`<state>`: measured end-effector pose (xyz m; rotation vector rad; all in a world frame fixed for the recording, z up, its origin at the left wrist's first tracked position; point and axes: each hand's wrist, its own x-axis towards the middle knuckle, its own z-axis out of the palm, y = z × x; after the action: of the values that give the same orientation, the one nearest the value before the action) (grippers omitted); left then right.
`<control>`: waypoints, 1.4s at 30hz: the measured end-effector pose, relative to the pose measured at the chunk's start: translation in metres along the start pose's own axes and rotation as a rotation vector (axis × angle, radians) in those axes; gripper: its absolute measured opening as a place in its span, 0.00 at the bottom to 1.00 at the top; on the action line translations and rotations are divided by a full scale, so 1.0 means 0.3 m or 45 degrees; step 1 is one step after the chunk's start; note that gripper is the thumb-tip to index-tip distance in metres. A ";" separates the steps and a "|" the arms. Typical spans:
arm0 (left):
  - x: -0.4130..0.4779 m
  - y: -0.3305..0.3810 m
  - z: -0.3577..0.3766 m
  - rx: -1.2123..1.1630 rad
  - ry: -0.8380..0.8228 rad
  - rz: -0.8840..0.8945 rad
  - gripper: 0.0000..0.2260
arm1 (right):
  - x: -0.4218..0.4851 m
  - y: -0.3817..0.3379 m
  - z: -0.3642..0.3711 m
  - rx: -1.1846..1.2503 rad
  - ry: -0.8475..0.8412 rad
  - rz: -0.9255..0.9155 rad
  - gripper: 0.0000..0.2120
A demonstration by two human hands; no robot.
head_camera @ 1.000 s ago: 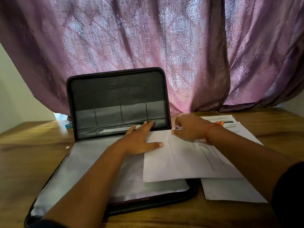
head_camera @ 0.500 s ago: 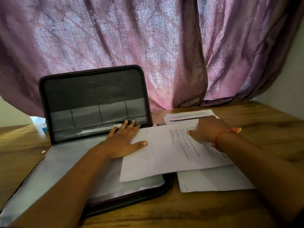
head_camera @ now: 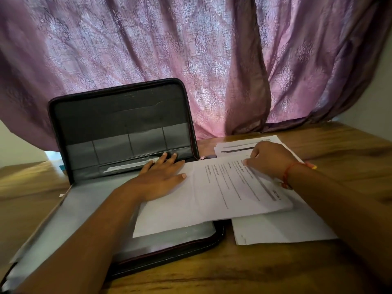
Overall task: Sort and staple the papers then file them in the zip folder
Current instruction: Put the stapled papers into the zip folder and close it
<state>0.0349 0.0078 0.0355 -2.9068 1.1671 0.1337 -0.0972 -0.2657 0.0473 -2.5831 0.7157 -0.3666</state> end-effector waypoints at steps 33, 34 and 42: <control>-0.003 0.027 -0.003 0.069 -0.077 -0.046 0.28 | 0.007 -0.007 0.011 0.591 -0.164 0.096 0.11; -0.004 0.022 -0.007 0.078 -0.080 -0.038 0.28 | 0.007 -0.003 0.014 0.588 -0.161 0.096 0.11; -0.001 0.012 0.005 0.125 -0.034 -0.031 0.34 | 0.009 -0.015 0.036 0.611 -0.128 0.121 0.09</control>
<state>0.0320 0.0053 0.0342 -2.8236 1.1014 0.1114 -0.0893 -0.2601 0.0403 -2.0925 0.6233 -0.3291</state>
